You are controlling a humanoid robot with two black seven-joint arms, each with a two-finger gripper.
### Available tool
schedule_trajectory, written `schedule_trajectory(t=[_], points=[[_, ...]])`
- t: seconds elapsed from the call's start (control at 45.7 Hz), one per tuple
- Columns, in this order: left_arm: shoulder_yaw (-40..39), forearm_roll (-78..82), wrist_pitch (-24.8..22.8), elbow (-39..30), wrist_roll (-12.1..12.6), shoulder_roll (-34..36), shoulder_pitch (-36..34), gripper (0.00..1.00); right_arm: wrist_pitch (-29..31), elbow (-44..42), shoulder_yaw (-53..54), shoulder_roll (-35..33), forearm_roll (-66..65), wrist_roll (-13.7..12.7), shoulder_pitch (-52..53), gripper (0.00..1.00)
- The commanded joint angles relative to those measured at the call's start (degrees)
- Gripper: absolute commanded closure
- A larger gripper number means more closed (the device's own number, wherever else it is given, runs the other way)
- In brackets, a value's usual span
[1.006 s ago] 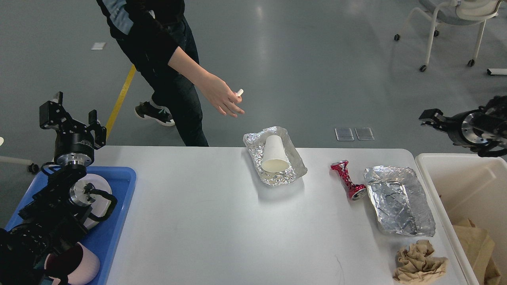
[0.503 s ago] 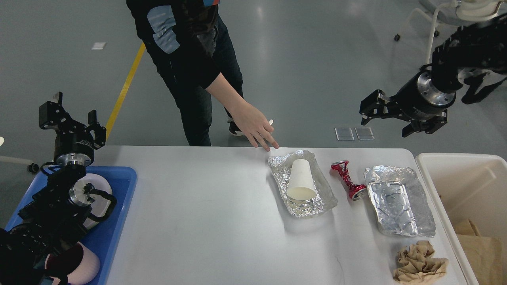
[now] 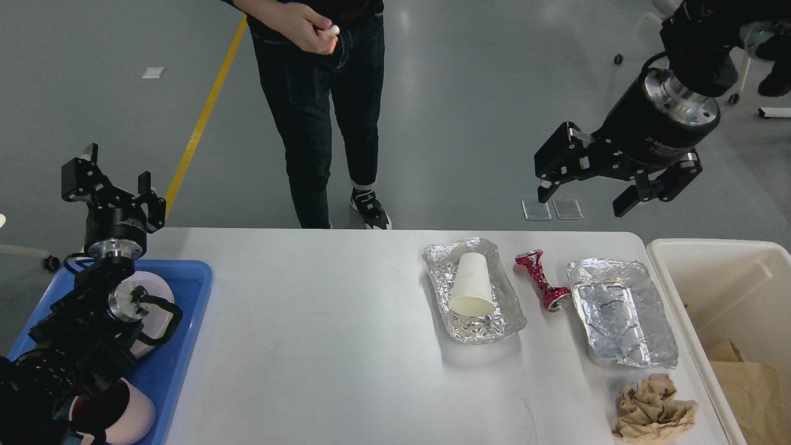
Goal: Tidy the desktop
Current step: 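Lower the right gripper and grasp the foil tray holding the white cup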
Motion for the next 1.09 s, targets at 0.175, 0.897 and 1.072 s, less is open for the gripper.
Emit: schedule_trajectory(t=[0.175, 0.897, 1.072], points=[[0.0, 0.0, 0.0, 0.0, 0.0, 0.0, 0.0, 0.03, -17.37, -1.66, 5.43, -5.04, 1.61, -0.01, -22.75, 0.0], [0.0, 0.0, 0.0, 0.0, 0.0, 0.0, 0.0, 0.03, -44.81, -11.06, 28.99, -5.05, 6.71, -0.1, -60.74, 0.0], [0.0, 0.0, 0.0, 0.0, 0.0, 0.0, 0.0, 0.03, -47.89, -12.91, 30.75, -2.85, 6.71, -0.1, -63.64, 0.01]])
